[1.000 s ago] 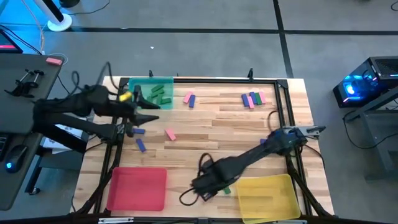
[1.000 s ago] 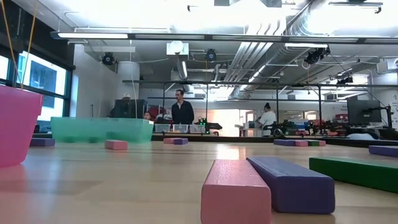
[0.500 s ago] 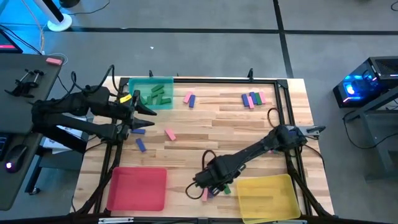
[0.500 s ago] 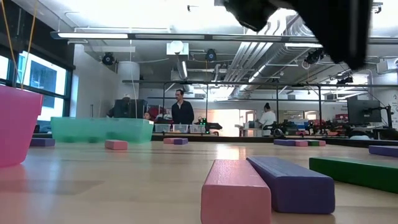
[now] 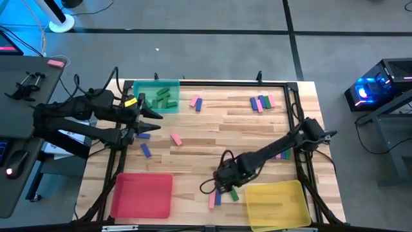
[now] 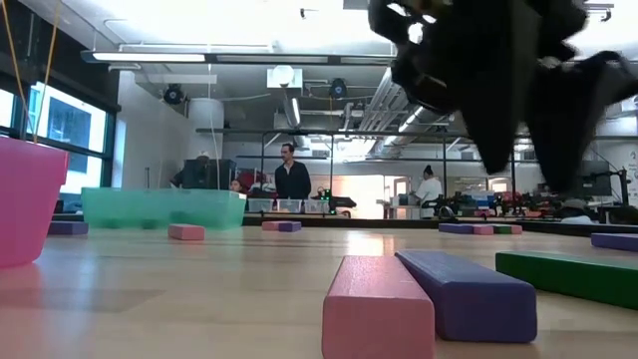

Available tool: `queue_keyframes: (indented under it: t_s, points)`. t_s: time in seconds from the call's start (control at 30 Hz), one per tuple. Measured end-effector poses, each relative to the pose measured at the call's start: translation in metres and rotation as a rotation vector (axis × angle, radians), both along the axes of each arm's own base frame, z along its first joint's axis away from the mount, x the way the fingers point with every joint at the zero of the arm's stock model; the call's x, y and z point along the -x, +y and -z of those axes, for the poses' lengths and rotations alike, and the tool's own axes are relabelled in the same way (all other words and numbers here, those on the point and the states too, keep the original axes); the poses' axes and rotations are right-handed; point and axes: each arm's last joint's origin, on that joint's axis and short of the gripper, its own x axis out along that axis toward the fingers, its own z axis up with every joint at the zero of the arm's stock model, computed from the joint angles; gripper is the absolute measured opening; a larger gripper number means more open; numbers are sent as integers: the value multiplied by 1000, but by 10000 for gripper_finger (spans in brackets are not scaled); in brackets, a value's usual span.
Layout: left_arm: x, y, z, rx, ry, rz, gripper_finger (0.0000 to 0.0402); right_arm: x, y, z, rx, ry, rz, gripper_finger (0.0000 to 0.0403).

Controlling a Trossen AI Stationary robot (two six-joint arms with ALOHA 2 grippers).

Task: Sort blocks
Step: Put the green block into the blue bin

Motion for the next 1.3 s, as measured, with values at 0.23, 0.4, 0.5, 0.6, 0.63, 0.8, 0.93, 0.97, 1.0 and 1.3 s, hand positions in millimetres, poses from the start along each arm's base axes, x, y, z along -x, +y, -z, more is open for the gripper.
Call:
queue_keyframes:
  t_s: [0.23, 0.4, 0.5, 0.6, 0.63, 0.8, 0.93, 0.97, 1.0, 1.3]
  points:
    - [-3, 1, -2, 34, -21, -64, 170, 1, 5, 28, 67, 100, -23, 210]
    - [-7, 1, -4, 45, -51, -71, 170, -4, 6, 33, 95, 61, -20, 210]
    - [-10, 1, -4, 61, -51, -75, 170, -4, 6, 34, 104, 64, -19, 210]
    - [-13, 1, -3, 60, -43, -75, 170, -4, 6, 35, 104, 64, -19, 210]
    - [-14, 1, -3, 60, -41, -75, 170, -4, 6, 35, 104, 65, -19, 210]
    - [-18, 1, -4, 61, -56, -75, 170, -6, 9, 40, 55, 82, -7, 210]
    - [-19, 1, -4, 61, -61, -75, 170, -9, 12, 48, 28, 94, 17, 210]
    - [-19, 1, -4, 61, -60, -75, 170, -9, 12, 49, 26, 97, 23, 209]
    - [-19, 1, -4, 61, -60, -75, 170, -10, 12, 50, 27, 97, 23, 206]
    - [-19, 1, -6, 62, -80, -75, 170, -10, 14, 48, 44, 68, -16, 21]
